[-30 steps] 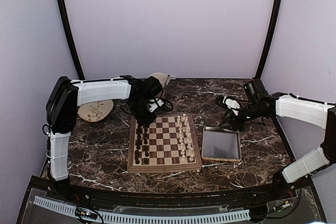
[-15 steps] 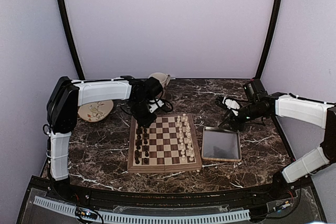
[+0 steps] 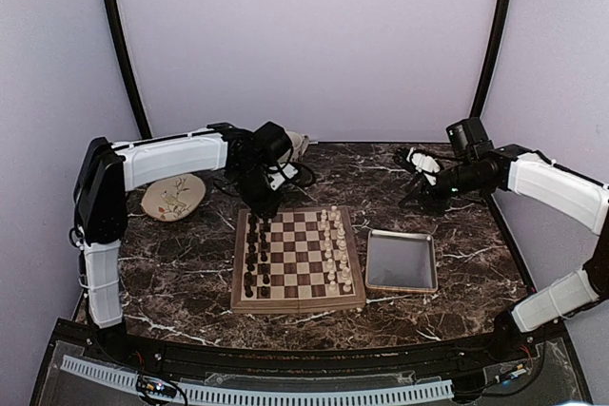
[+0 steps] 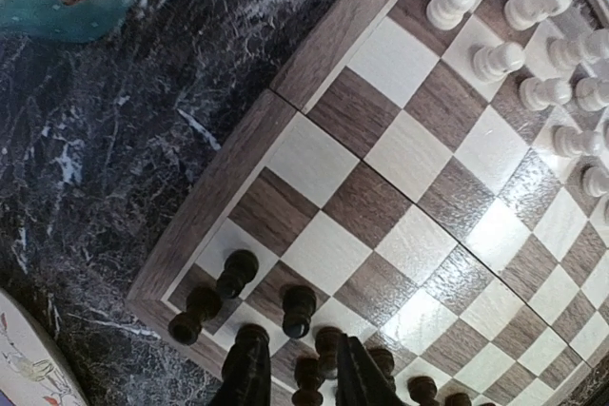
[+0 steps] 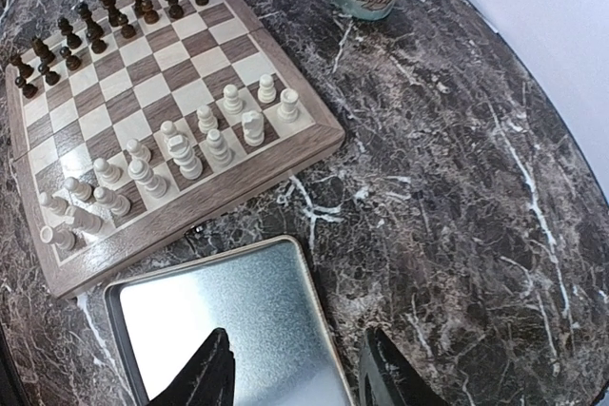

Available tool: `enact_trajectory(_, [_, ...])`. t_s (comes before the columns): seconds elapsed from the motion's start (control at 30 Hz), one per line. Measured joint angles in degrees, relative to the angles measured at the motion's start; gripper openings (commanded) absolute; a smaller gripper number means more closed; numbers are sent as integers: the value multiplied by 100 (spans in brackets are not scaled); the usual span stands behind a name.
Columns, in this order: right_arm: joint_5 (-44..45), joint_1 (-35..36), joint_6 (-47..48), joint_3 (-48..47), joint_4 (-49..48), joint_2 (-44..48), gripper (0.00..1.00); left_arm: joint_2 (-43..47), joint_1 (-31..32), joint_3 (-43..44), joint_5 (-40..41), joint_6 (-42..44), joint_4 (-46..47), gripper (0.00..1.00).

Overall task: Set up the chess pieces on the board
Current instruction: Reset both arms

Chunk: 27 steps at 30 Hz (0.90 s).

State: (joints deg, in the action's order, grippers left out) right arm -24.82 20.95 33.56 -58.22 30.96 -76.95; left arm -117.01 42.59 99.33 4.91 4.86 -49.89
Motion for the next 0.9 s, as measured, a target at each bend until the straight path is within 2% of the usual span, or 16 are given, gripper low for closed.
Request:
enact_trajectory(0.23, [529,-2,-382,-284,114,466,50,1419,-22,-645,142,116,546,32])
enact_trajectory(0.3, [796,-11,-570,-284,74,680,61,1871,-52,-922,216,164,820,36])
enact_trajectory(0.37, [1062,-39,-798,-284,-15,881,77,2321,-111,-1292,319,232,1187,41])
enact_trajectory(0.4, [1263,-63,-907,-282,-114,992,82,2500,-151,-1462,372,249,1344,45])
enact_trajectory(0.43, [1410,-94,-1075,-282,-184,1073,96,2702,-203,-1700,442,282,1585,49])
enact_trajectory(0.47, [1526,-164,-1211,-280,-271,1156,100,2833,-234,-1860,494,295,1731,54])
enact_trajectory(0.67, [1718,-986,-2107,-240,-737,1399,100,3810,-367,-3180,909,317,3023,94])
enact_trajectory(0.7, [1703,-1102,-2245,-223,-791,1419,100,3993,-376,-3386,1023,306,3244,98])
enact_trajectory(0.9, [1657,-1563,-2975,146,-1322,1797,100,4927,-492,-4487,1867,146,4618,99])
